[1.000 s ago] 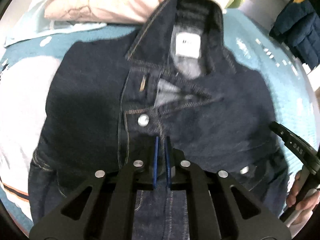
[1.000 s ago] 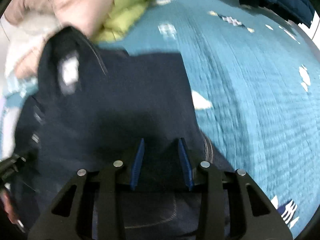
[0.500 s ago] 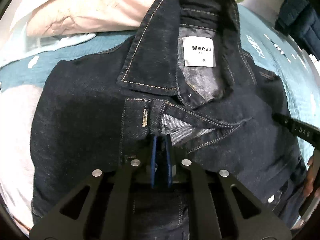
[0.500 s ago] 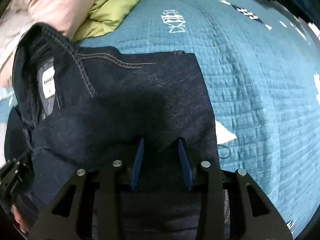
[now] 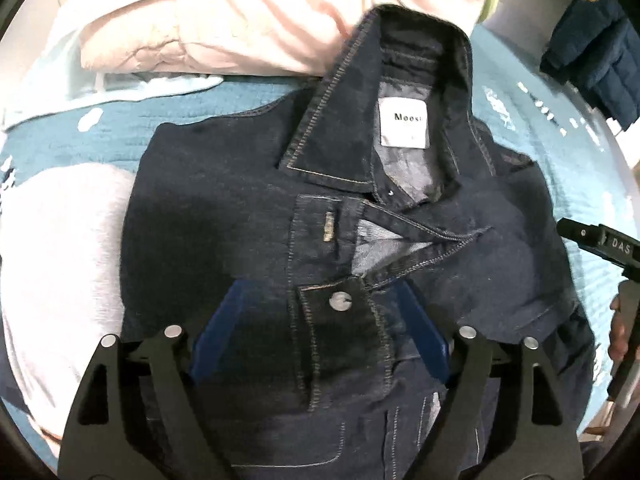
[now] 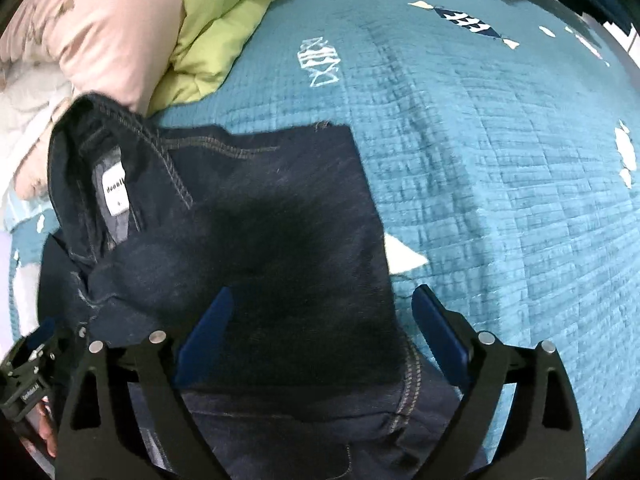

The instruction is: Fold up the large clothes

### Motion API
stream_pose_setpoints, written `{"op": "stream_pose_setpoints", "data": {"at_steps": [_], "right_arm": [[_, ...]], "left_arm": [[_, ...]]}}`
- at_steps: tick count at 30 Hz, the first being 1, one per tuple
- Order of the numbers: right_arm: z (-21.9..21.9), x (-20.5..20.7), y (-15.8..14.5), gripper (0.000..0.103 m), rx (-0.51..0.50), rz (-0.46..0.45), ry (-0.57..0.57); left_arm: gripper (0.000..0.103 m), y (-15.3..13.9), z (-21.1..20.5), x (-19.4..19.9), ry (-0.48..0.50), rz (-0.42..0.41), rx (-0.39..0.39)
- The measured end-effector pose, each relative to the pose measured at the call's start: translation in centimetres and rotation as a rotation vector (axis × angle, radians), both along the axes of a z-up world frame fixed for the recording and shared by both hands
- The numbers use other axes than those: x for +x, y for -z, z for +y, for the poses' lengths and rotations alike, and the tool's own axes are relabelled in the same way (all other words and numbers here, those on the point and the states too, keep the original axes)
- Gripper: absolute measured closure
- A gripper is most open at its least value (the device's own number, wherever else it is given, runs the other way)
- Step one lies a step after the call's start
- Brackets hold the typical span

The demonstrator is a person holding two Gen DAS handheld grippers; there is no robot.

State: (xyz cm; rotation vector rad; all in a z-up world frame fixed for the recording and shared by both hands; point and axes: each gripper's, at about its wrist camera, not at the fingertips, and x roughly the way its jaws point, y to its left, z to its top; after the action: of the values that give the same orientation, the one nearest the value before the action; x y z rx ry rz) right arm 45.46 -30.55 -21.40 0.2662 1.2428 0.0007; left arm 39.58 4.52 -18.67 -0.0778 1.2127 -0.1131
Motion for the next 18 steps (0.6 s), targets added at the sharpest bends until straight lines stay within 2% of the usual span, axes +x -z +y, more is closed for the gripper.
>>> {"op": "stream_pose_setpoints", "data": {"at_steps": [5,9,15,18], "right_arm": [[-2.1,2.0,-0.1,0.013,0.065,0.027,0.056],[-3.1,4.6,0.1,0.013,0.152,0.055,0.078],[-3.0,8.4,1.5,0.013,0.203,0.107,0.107],[-2.0,10.1,2.6,0.013,0.118,0.124,0.082]], "left_arm": [[0.019,-0.4,3.6,0.8,-0.056,0.011,-0.080],[0.018,-0.8,6.2,3.2,-0.117,0.013,-0.115],[0.018,-0.4,8.5,8.1,-0.200,0.002,0.000],[0.018,1.5,9.3,10.0,-0.212,0.045,0.030]]}}
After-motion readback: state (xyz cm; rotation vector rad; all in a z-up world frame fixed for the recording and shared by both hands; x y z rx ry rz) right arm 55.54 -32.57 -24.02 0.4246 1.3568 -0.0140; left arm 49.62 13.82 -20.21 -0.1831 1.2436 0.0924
